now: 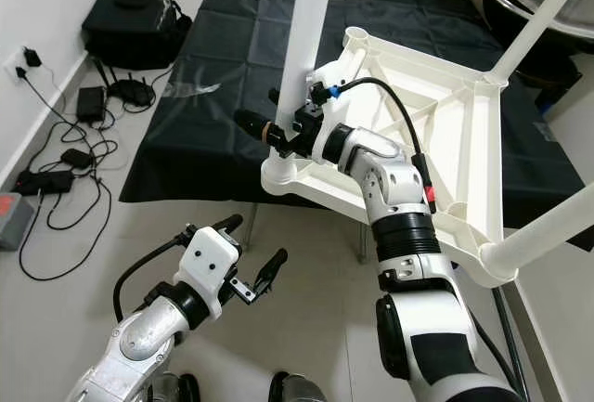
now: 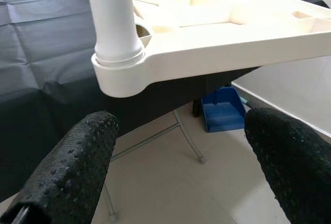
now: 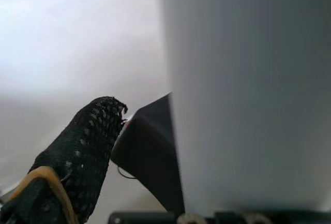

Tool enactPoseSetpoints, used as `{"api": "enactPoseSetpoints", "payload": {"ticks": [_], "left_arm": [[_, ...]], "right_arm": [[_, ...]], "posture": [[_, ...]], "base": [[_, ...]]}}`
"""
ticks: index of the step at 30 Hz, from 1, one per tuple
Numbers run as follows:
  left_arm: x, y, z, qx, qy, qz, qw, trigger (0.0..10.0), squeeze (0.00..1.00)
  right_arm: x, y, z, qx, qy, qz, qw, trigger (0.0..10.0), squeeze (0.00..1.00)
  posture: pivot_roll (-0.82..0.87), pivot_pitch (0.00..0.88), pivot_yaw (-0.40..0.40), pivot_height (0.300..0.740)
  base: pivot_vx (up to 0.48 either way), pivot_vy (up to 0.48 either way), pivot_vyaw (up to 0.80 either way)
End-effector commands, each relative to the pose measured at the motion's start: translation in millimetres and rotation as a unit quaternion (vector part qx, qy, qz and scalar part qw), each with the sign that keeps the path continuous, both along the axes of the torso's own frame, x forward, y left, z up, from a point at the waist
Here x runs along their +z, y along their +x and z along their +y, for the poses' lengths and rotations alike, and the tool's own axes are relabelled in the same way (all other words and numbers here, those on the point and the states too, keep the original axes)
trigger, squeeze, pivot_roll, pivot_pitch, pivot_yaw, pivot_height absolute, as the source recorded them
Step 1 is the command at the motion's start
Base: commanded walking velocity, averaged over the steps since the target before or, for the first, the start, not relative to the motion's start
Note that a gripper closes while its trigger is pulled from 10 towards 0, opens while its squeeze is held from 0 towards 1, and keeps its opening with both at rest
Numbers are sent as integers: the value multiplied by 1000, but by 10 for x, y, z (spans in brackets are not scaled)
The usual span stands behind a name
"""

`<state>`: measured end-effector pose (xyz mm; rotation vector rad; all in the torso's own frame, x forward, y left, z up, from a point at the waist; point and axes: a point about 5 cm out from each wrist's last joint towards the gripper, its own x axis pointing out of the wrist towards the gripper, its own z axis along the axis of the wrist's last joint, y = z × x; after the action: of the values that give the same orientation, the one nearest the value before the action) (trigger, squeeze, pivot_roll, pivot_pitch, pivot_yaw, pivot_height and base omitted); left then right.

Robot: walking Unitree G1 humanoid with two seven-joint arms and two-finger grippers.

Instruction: Building children table

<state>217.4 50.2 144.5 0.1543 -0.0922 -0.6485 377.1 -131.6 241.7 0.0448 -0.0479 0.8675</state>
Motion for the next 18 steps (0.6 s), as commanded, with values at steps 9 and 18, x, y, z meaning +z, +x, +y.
{"api": "enactPoseSetpoints", "payload": {"ticks": [9,18], "left_arm": [[-16,-14,-27,-5,4,3,1000,10000,0],[-18,-11,-30,-6,5,4,1000,10000,0]], "right_arm": [[140,194,-152,-182,-12,-27,983,0,0],[143,240,-295,-392,20,-32,919,0,0]], "posture": [[113,143,-111,740],[110,146,-110,740]], "base": [[0,0,0],[0,0,0]]}}
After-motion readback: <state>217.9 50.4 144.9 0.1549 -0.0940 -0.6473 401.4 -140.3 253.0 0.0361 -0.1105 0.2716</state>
